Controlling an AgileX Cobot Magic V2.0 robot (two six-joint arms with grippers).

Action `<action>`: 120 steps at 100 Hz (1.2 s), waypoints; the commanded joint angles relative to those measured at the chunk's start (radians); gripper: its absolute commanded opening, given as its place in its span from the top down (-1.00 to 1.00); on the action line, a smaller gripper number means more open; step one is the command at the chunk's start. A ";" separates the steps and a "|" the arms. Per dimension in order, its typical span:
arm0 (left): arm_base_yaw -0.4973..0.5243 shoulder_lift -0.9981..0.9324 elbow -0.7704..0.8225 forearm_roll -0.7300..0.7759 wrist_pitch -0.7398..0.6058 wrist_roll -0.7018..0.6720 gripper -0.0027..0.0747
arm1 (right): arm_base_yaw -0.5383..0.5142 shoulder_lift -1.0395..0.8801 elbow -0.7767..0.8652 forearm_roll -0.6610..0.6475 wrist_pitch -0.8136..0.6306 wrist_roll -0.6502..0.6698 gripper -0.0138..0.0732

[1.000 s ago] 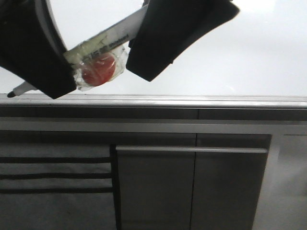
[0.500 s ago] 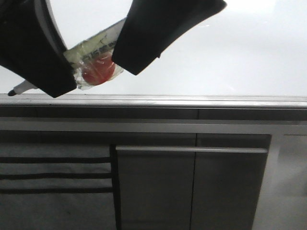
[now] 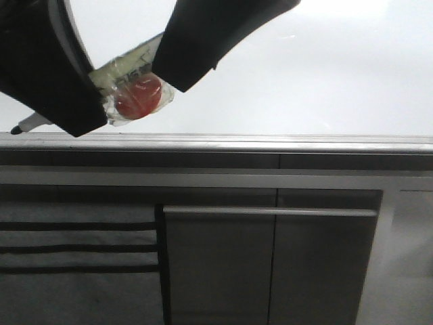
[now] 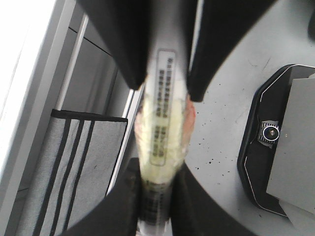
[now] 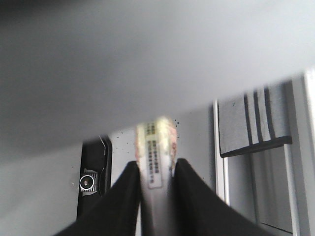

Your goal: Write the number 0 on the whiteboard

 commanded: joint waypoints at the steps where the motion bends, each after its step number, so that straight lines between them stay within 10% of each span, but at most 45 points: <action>1: -0.006 -0.018 -0.036 -0.005 -0.034 -0.001 0.98 | 0.001 -0.024 -0.032 0.035 -0.029 -0.009 0.45; 29: -0.006 -0.018 -0.037 -0.007 -0.033 -0.001 0.93 | 0.001 -0.024 -0.032 0.035 -0.004 -0.009 0.69; 63: 0.002 -0.094 -0.037 -0.008 -0.105 -0.063 -0.27 | -0.113 -0.068 -0.032 0.117 0.069 -0.009 0.69; 87: 0.090 -0.246 -0.021 -0.013 -0.154 -0.144 -0.26 | -0.307 -0.187 0.062 0.215 0.103 -0.004 0.69; 120: 0.364 -0.489 0.217 -0.015 -0.334 -0.450 -0.27 | -0.635 -0.411 0.383 0.426 -0.227 0.239 0.69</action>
